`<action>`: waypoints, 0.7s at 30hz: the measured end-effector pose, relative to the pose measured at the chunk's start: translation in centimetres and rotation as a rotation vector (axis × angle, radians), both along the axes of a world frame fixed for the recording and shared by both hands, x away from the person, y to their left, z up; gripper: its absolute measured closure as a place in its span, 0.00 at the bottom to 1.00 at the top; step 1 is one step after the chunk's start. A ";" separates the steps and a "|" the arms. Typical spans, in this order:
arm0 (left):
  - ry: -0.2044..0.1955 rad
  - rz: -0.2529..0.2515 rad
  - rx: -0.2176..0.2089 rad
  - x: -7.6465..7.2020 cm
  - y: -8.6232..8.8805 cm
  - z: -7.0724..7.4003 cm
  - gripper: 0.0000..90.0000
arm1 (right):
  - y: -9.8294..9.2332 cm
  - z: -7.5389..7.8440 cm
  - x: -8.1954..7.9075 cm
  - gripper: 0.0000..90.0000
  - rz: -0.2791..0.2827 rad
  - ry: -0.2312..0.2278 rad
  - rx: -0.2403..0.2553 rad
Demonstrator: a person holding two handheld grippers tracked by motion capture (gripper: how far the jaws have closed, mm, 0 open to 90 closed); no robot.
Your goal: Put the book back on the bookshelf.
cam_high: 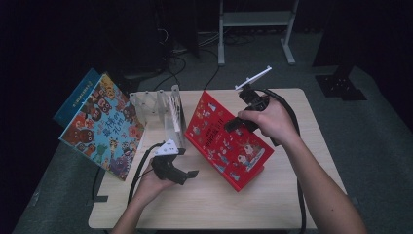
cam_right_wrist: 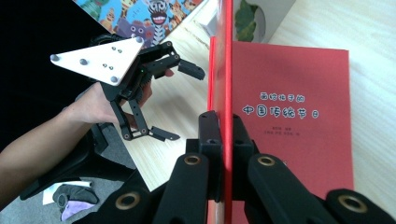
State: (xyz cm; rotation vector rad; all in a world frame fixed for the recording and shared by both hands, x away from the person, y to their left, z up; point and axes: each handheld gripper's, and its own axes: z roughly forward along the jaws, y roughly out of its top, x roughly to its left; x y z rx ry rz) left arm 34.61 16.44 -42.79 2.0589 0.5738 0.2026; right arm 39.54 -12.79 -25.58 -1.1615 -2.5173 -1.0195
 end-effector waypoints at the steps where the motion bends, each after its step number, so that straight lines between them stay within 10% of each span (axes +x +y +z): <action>1: -0.003 -0.006 0.000 0.2 -0.3 0.3 0.00 | 0.0 0.2 -0.1 0.97 -0.001 0.001 0.002; 21: 0.013 -0.010 -0.148 1.7 -1.0 2.2 0.00 | 0.4 1.6 -0.7 0.97 0.037 -0.014 0.066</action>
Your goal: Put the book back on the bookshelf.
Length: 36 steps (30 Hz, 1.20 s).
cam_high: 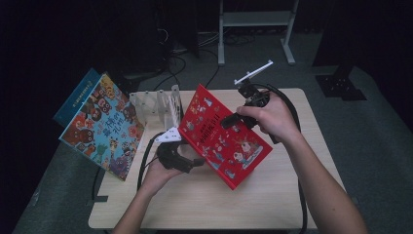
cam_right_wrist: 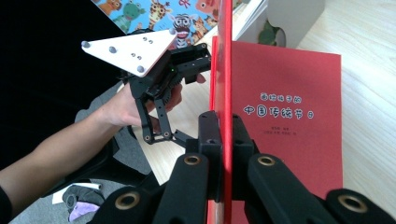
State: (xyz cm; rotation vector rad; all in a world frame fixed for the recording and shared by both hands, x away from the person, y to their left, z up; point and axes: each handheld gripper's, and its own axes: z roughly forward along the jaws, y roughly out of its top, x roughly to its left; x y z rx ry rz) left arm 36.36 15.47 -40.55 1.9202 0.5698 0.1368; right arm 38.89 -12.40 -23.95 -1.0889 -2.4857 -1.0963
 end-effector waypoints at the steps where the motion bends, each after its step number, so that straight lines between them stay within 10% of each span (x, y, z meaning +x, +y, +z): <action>1: 0.003 0.003 -0.018 0.0 0.2 0.1 0.00 | -0.1 0.0 -0.1 0.97 0.000 -0.003 0.005; 22: -0.057 0.032 -0.152 0.3 2.4 3.0 0.00 | -2.6 -4.3 -3.4 0.97 -0.006 -0.207 0.314; 34: -0.092 -0.036 -0.195 0.1 1.2 4.0 0.00 | -3.4 -7.6 -5.4 0.97 0.018 -0.307 0.432; 36: -0.089 -0.063 -0.260 0.1 1.4 4.3 0.00 | -3.2 -8.3 -5.7 0.97 0.022 -0.323 0.456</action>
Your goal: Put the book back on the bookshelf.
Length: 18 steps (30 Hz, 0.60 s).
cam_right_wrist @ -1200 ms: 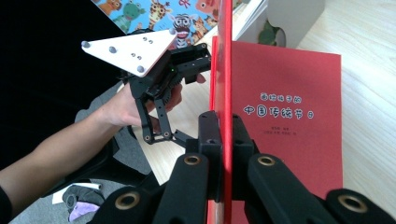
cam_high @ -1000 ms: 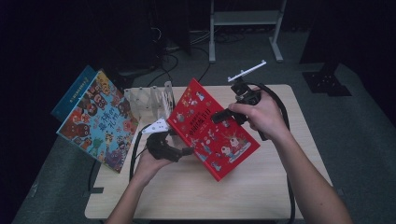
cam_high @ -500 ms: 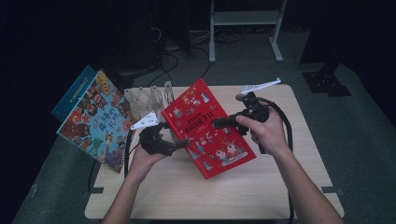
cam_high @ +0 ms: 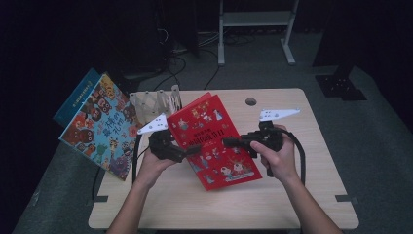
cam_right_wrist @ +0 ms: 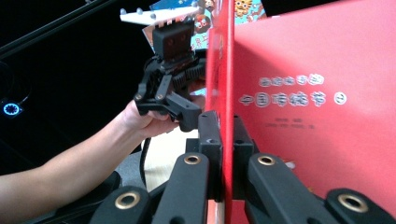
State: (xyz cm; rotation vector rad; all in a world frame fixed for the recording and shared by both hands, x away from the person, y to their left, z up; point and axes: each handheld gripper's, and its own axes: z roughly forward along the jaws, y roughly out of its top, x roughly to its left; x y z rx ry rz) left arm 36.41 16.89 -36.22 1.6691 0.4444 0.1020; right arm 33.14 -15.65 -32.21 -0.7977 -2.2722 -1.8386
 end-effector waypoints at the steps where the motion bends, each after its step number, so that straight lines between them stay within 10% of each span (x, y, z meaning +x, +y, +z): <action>1: -0.007 -0.001 0.000 -0.1 0.0 0.2 0.00 | -0.1 -0.3 -0.1 0.97 0.003 -0.005 0.025; 7: -0.053 -0.024 -0.020 -0.5 0.1 1.1 0.03 | -0.6 -1.6 -0.4 0.97 0.013 -0.052 0.086; 18: -0.068 -0.103 -0.106 -0.3 0.7 1.2 0.42 | -0.4 -3.9 -0.3 0.96 0.073 -0.091 0.143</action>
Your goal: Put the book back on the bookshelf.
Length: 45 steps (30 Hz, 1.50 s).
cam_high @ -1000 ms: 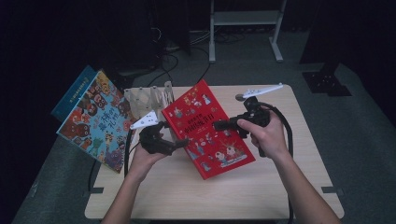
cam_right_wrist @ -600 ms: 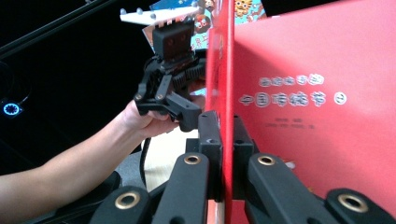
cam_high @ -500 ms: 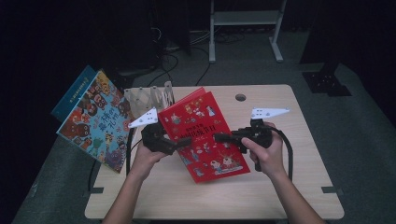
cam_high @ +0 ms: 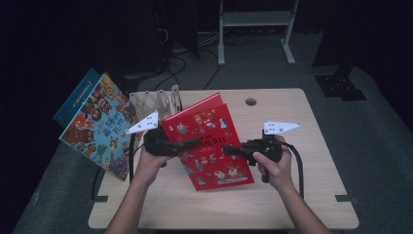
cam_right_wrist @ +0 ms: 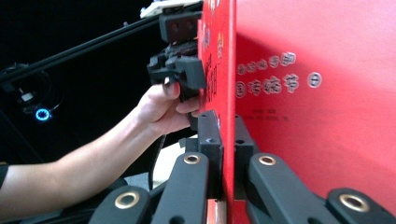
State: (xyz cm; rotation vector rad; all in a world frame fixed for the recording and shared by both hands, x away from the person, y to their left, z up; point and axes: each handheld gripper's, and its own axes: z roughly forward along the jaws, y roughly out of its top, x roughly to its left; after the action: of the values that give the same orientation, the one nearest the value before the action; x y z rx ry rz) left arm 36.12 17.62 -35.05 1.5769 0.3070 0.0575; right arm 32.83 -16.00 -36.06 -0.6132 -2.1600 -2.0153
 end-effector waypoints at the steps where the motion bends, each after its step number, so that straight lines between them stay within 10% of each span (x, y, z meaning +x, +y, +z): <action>1: 0.000 -0.010 -0.011 0.0 0.1 0.0 0.42 | 0.0 0.0 0.0 0.96 0.000 0.000 0.000; 16: 0.013 -0.117 -0.017 0.3 0.3 0.6 0.77 | 0.4 -1.0 1.0 0.90 0.016 0.001 -0.062; 32: 0.000 -0.110 0.071 0.3 0.0 2.1 0.83 | 0.7 -1.3 1.8 0.81 0.028 -0.026 -0.123; 45: 0.012 -0.089 0.055 0.6 0.5 2.6 0.86 | -0.4 -1.0 1.5 0.69 -0.010 -0.073 -0.157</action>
State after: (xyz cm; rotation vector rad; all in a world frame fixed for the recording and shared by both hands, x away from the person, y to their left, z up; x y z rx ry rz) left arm 36.74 18.15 -32.44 1.6445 0.2460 -0.0132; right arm 34.38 -16.41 -37.07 -0.5786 -2.3788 -1.9150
